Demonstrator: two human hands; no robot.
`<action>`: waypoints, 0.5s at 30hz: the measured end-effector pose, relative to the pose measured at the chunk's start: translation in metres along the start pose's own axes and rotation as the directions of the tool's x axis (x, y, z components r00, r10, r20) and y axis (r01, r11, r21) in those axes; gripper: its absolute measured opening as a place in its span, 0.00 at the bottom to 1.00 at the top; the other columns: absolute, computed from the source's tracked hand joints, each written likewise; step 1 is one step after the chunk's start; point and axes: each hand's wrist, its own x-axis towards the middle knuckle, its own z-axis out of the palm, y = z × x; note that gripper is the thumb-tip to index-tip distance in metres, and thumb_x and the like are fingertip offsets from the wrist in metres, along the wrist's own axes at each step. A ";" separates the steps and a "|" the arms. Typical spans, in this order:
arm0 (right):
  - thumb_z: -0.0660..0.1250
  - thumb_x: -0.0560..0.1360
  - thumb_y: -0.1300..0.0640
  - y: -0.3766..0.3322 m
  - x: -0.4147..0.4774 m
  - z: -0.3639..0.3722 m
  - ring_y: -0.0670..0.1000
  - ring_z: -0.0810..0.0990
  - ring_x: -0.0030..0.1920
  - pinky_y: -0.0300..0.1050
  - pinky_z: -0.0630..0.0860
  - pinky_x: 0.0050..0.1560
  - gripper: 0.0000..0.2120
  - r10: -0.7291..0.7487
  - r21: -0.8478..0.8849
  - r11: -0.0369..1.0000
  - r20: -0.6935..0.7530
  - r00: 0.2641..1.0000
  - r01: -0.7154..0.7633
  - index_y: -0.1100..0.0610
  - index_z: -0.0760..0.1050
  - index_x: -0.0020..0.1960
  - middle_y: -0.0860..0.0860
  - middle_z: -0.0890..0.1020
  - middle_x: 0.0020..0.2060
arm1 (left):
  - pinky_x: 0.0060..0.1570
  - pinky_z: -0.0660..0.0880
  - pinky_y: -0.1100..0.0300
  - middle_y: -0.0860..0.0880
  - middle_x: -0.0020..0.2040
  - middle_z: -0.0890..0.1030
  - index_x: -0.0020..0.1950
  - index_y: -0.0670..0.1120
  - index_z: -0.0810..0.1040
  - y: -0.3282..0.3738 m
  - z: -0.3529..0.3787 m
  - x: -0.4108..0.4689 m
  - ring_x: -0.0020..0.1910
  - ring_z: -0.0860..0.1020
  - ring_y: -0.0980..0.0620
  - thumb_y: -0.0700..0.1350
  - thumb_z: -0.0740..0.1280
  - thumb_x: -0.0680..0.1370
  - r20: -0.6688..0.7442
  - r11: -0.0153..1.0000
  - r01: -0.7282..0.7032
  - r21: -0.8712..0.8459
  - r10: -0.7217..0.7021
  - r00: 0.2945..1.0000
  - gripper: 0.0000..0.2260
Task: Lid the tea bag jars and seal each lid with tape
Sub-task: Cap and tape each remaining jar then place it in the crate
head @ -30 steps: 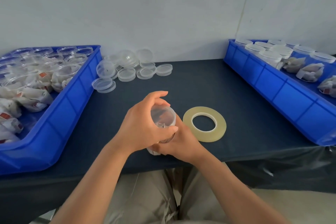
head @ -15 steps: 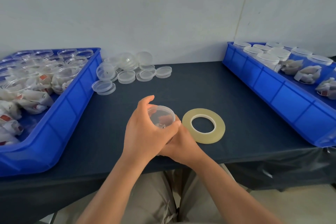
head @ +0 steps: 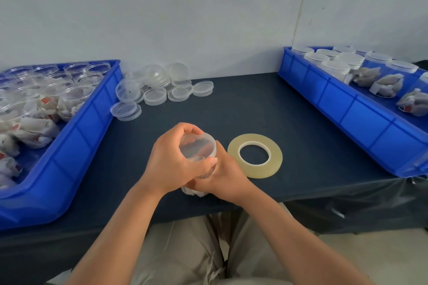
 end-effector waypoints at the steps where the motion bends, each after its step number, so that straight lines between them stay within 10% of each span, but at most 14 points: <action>1: 0.84 0.63 0.42 -0.001 0.000 -0.001 0.46 0.83 0.60 0.56 0.83 0.60 0.39 0.003 0.000 1.000 0.012 1.000 -0.003 0.43 0.69 0.69 0.41 0.81 0.60 | 0.57 0.80 0.56 0.64 0.57 0.82 0.58 0.62 0.77 0.000 0.000 -0.001 0.60 0.81 0.60 0.64 0.79 0.64 -0.004 1.000 -0.005 -0.001 0.005 1.000 0.25; 11: 0.85 0.64 0.38 -0.006 -0.014 -0.008 0.38 0.73 0.70 0.44 0.78 0.67 0.49 -0.028 -0.062 0.998 0.084 0.996 0.033 0.39 0.60 0.76 0.35 0.71 0.69 | 0.59 0.79 0.62 0.63 0.59 0.82 0.58 0.59 0.75 0.001 0.002 -0.008 0.62 0.81 0.59 0.62 0.78 0.65 -0.029 0.997 -0.026 -0.069 0.025 0.999 0.25; 15: 0.76 0.69 0.29 -0.002 -0.024 -0.053 0.42 0.59 0.80 0.44 0.60 0.78 0.50 -0.096 -0.525 0.844 0.057 0.994 0.112 0.38 0.55 0.83 0.36 0.58 0.82 | 0.60 0.77 0.63 0.62 0.60 0.82 0.59 0.59 0.76 -0.001 0.001 -0.008 0.64 0.80 0.60 0.62 0.79 0.65 0.001 0.996 -0.022 -0.089 0.022 1.000 0.26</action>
